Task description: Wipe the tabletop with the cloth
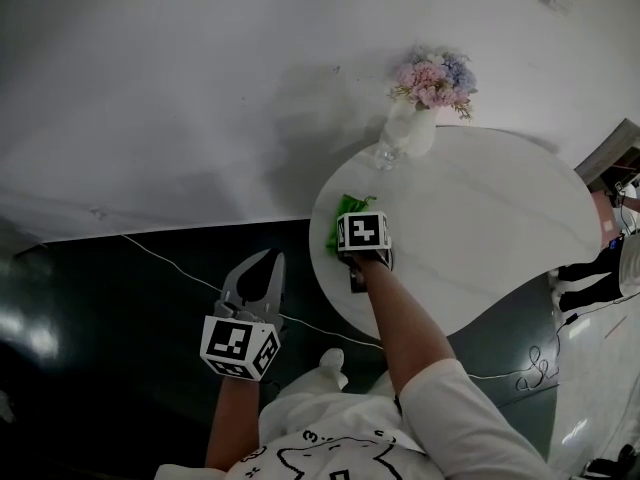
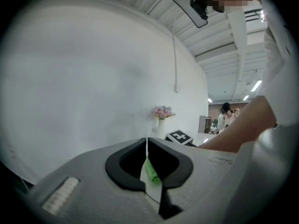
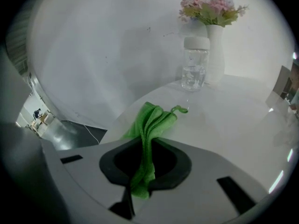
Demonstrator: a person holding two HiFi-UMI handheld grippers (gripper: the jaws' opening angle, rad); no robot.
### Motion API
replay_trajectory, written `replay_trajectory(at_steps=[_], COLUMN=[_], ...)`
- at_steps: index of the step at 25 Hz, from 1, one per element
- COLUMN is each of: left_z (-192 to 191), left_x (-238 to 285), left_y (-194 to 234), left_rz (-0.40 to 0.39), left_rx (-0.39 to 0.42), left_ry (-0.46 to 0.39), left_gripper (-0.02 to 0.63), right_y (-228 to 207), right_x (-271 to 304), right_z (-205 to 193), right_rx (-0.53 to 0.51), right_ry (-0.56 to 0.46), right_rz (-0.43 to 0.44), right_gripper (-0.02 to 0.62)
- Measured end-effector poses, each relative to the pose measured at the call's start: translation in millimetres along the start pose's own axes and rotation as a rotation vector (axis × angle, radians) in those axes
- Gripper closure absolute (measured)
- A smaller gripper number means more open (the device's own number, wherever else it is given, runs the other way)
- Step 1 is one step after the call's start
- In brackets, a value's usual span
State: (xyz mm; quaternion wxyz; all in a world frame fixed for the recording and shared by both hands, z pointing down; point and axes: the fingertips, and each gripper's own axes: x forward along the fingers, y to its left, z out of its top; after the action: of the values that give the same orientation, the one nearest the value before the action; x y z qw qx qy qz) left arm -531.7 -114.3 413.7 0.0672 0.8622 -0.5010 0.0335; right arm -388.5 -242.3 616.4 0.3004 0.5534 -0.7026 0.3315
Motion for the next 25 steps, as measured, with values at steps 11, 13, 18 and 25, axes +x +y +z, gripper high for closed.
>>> replay_trajectory(at_steps=[11, 13, 18, 25], left_z=[18.6, 20.5, 26.0, 30.2], left_x=[13.6, 17.8, 25.0, 31.6], left_y=[-22.7, -28.5, -43.1, -62.7], left_rz=[-0.043, -0.056, -0.091, -0.139], left_rx=[0.007, 0.009, 0.017, 0.026], left_ry=[-0.034, -0.038, -0.044, -0.052], left_gripper=[0.586, 0.586, 0.586, 0.586], right_y=[-39.1, -43.6, -52.1, -65.3], right_x=[-24.6, -28.1, -40.1, -57.5], right_z=[-30.7, -35.6, -47.8, -69.0], right_rx=[0.192, 0.202, 0.228, 0.25], right_ry=[0.005, 0.009, -0.002, -0.02], right_rz=[0.022, 0.023, 0.014, 0.018], right_gripper=[0.554, 0.554, 0.554, 0.552])
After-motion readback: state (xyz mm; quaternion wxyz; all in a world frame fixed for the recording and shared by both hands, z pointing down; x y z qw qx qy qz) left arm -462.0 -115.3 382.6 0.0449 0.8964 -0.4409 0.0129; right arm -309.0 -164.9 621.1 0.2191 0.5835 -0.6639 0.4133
